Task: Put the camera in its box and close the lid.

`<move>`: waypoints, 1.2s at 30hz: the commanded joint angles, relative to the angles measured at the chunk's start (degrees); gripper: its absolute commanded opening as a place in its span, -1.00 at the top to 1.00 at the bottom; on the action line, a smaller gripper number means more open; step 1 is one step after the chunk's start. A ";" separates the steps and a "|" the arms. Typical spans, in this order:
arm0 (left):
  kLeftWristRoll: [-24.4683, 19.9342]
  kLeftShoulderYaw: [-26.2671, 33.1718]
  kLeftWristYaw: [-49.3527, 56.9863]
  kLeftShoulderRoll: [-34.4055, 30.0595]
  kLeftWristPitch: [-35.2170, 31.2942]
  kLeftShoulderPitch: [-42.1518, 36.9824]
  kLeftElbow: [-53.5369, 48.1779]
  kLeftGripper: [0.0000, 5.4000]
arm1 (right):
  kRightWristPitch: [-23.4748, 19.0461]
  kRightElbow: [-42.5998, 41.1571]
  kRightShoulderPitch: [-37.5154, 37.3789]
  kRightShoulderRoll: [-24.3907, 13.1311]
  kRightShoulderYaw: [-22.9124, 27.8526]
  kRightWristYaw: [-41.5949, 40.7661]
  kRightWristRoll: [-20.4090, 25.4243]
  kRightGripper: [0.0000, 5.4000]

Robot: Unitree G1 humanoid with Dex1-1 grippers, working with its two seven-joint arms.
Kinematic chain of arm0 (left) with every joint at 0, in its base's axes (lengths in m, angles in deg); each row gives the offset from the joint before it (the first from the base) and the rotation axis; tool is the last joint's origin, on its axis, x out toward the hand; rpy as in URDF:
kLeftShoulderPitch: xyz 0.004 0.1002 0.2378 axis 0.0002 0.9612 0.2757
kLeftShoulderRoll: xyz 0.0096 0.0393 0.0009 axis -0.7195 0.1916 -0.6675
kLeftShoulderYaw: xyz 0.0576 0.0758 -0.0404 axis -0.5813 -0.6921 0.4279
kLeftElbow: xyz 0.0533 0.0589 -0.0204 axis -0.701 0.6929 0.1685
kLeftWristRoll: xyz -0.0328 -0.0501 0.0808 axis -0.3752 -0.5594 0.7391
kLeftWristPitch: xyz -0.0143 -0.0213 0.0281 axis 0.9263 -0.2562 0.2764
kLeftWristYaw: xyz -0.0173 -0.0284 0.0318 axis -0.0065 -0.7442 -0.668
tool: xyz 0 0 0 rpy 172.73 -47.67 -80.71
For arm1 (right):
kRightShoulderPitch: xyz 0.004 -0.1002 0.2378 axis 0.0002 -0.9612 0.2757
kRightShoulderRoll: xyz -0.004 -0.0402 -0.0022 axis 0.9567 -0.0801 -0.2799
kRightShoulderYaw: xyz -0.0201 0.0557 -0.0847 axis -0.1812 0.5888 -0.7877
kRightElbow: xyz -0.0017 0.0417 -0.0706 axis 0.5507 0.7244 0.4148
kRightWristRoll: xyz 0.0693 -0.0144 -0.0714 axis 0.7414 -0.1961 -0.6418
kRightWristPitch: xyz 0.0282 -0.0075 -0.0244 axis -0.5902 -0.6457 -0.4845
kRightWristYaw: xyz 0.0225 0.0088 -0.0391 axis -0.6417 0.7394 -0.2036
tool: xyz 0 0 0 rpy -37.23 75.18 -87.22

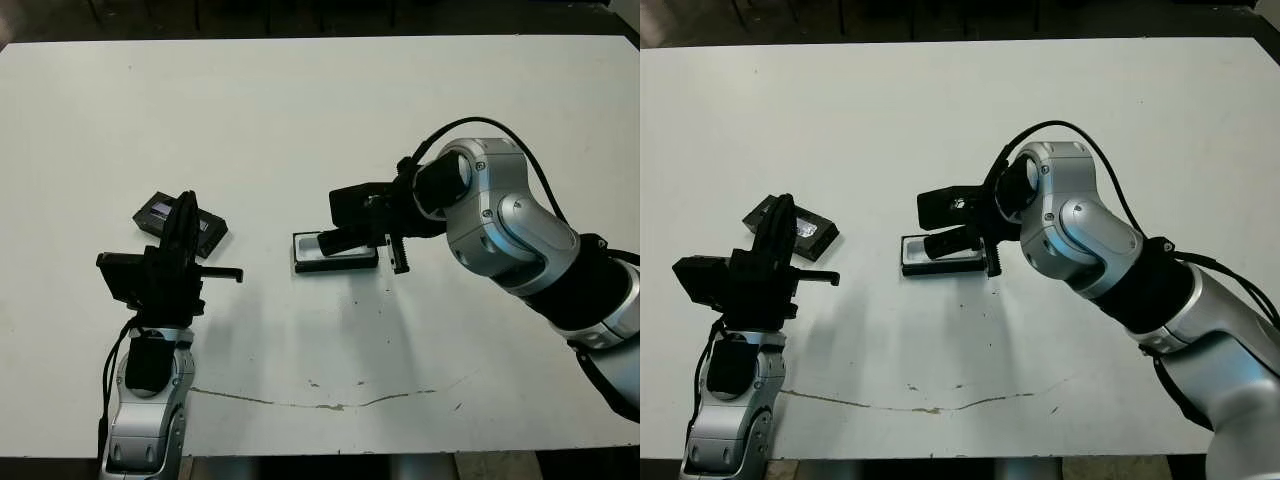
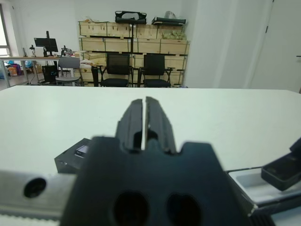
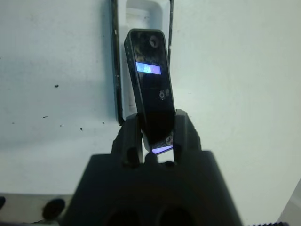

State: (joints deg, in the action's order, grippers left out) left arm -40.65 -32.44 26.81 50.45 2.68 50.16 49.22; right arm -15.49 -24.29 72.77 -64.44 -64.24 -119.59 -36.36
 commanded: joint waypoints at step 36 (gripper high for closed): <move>-0.74 0.62 -0.35 -0.17 -0.72 2.01 0.16 1.00 | 2.91 -0.85 -0.46 0.37 -3.85 0.23 -4.85 0.88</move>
State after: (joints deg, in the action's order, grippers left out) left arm -40.89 -31.88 26.54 50.50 2.77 50.79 49.40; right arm -13.52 -24.85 73.14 -63.49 -67.14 -119.14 -40.98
